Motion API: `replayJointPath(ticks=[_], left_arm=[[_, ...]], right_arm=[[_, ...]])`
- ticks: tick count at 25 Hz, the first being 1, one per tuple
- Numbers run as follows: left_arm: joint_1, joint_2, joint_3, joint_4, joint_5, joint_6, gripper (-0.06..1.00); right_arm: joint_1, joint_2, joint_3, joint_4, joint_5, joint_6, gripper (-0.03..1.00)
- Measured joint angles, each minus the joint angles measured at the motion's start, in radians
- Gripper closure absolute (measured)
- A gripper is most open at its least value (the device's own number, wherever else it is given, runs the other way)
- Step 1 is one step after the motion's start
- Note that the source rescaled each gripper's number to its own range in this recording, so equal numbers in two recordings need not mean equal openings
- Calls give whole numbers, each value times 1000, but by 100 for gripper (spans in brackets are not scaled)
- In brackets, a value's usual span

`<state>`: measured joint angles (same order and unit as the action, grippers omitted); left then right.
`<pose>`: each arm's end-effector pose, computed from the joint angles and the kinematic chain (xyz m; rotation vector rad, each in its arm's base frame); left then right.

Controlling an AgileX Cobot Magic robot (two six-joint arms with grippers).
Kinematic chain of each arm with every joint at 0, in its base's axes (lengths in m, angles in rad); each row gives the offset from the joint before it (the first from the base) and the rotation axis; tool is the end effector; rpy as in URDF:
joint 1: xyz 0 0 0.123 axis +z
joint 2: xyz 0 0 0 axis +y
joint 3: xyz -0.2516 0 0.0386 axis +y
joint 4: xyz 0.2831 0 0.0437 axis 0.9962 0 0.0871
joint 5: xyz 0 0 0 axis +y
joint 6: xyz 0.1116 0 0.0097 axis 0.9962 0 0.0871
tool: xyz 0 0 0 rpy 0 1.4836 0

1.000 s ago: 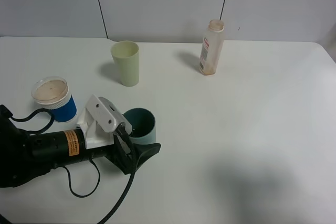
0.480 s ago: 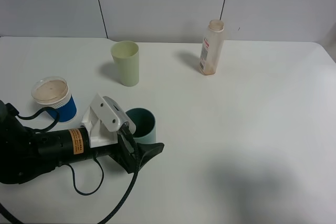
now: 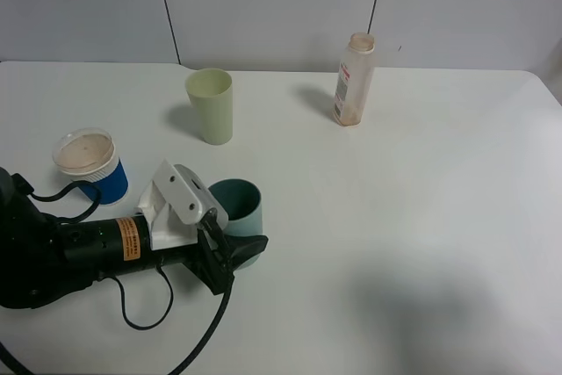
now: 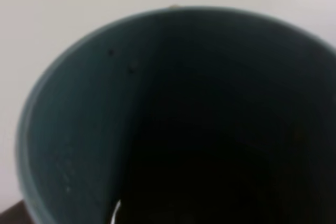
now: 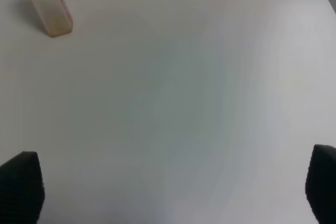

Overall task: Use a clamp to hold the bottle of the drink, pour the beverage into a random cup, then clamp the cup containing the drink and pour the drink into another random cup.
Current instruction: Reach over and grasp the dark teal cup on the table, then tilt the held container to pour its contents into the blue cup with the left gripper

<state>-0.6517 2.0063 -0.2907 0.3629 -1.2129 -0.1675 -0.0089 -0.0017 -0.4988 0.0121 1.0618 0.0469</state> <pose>0.1676 -0.1747 0.0035 0.8371 1.8918 -0.7717 0.0754 0.0005 0.2842 0.0565 2.0443 0.0382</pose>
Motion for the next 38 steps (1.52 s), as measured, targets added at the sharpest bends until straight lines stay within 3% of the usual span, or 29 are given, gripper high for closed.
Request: replayJointPath(ticks=[8, 17, 38], left_arm=[[0, 0, 0, 20, 0, -15, 93], [0, -70, 0, 14, 12, -100, 93], [0, -375, 232, -275, 13, -86, 93]], right_arm=[[0, 0, 0, 0, 0, 0, -3], [0, 0, 0, 0, 0, 0, -3], [0, 0, 0, 0, 0, 0, -3]])
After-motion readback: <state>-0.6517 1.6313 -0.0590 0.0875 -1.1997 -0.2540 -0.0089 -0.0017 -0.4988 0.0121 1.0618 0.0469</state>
